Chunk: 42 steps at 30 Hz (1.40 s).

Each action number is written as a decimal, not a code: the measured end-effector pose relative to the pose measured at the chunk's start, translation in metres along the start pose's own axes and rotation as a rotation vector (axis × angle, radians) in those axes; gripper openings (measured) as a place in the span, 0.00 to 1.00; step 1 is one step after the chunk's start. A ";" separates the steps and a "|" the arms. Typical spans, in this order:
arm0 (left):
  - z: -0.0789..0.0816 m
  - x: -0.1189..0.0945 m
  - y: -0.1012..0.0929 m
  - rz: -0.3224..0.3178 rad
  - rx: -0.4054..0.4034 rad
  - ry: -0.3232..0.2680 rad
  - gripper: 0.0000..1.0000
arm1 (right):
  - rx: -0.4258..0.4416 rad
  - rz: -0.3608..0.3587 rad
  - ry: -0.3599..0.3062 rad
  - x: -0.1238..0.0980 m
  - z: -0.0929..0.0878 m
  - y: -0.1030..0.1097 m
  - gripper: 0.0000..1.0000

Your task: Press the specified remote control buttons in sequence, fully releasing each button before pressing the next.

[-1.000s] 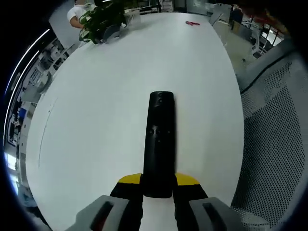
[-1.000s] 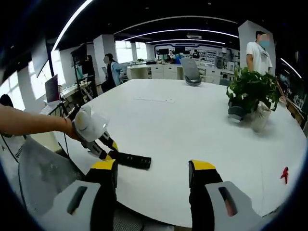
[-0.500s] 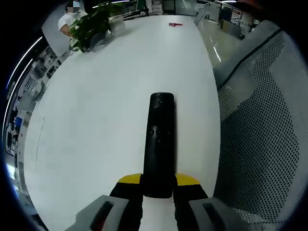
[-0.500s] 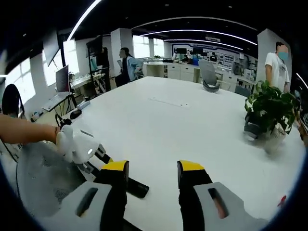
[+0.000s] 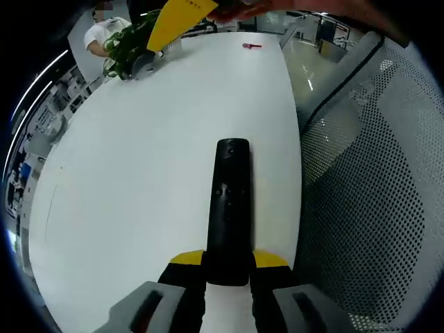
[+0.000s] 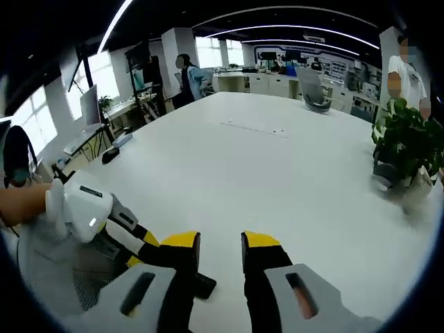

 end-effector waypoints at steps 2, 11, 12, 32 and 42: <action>0.000 0.001 -0.001 -0.007 0.008 -0.005 0.23 | -0.006 0.001 0.020 0.003 -0.005 0.001 0.13; -0.001 0.001 -0.002 -0.024 0.022 -0.031 0.24 | -0.087 0.109 0.220 0.008 -0.052 0.021 0.00; -0.001 0.001 -0.002 -0.026 0.021 -0.033 0.24 | -0.114 0.140 0.267 0.009 -0.061 0.024 0.00; 0.000 0.001 -0.003 -0.026 0.023 -0.040 0.24 | -0.312 0.182 0.448 0.024 -0.104 0.041 0.00; 0.000 0.001 -0.003 -0.025 0.025 -0.039 0.24 | -0.325 0.173 0.455 0.025 -0.105 0.040 0.00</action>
Point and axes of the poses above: the point that each gripper's makers call its tool centre point, and the gripper's own axes: x roughly forward along the fingers, y roughly to its left, z roughly out of its top, the point moved 2 cm from there along -x, roughly backward along the fingers, and after that the axes turned 13 degrees about -z, right-handed, at the moved point
